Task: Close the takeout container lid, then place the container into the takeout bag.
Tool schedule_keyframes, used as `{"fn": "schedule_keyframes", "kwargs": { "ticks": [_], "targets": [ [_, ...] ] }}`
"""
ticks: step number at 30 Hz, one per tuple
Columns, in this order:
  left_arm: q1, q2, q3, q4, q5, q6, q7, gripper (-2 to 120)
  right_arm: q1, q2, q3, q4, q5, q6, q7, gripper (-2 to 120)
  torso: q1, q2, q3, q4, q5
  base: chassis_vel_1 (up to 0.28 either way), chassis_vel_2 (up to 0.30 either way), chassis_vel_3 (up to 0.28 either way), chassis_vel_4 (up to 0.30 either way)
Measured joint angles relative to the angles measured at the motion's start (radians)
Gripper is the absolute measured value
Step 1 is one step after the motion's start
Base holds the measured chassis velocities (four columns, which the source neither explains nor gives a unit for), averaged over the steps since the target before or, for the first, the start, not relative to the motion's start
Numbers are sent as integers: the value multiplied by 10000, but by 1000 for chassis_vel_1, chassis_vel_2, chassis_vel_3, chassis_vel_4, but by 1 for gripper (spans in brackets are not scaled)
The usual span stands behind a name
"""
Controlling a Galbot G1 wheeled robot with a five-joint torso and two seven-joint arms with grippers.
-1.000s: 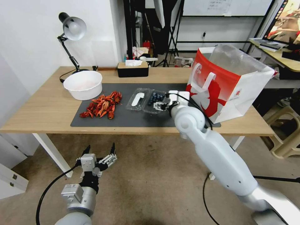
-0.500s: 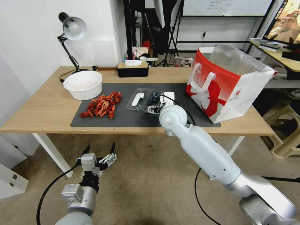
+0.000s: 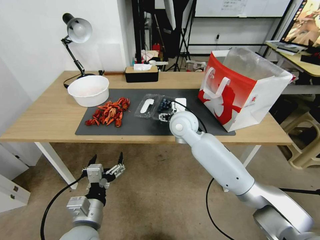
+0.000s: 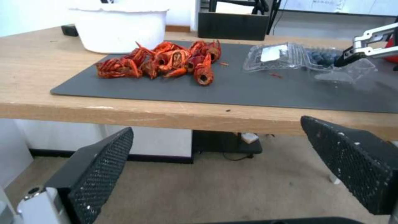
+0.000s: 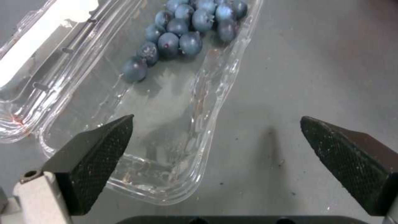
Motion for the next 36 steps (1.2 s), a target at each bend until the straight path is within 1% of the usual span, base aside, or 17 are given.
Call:
{"fn": "schedule_keyframes", "kwargs": {
  "ticks": [4, 8, 23, 36],
  "targets": [
    [-31, 13, 11, 45, -16, -6, -9, 100, 28, 58, -5, -111, 38, 3, 62, 100, -1, 0, 0, 0, 0, 0, 0, 0, 0],
    [-63, 21, 20, 77, -29, -38, -17, 100, 48, 139, 40, -203, 367, 6, 264, 100, 0, 0, 0, 0, 0, 0, 0, 0, 0],
    [-79, 67, 20, 105, -53, -40, -18, 100, 66, 151, 54, -274, 381, 12, 331, 100, 1, 0, 1, 0, 0, 0, 0, 0, 0],
    [-146, 74, 58, 251, -60, -201, -43, 100, 115, 72, 175, -450, 864, 18, 713, 100, 0, 0, 0, 1, 0, 0, 0, 0, 0]
  ]
}}
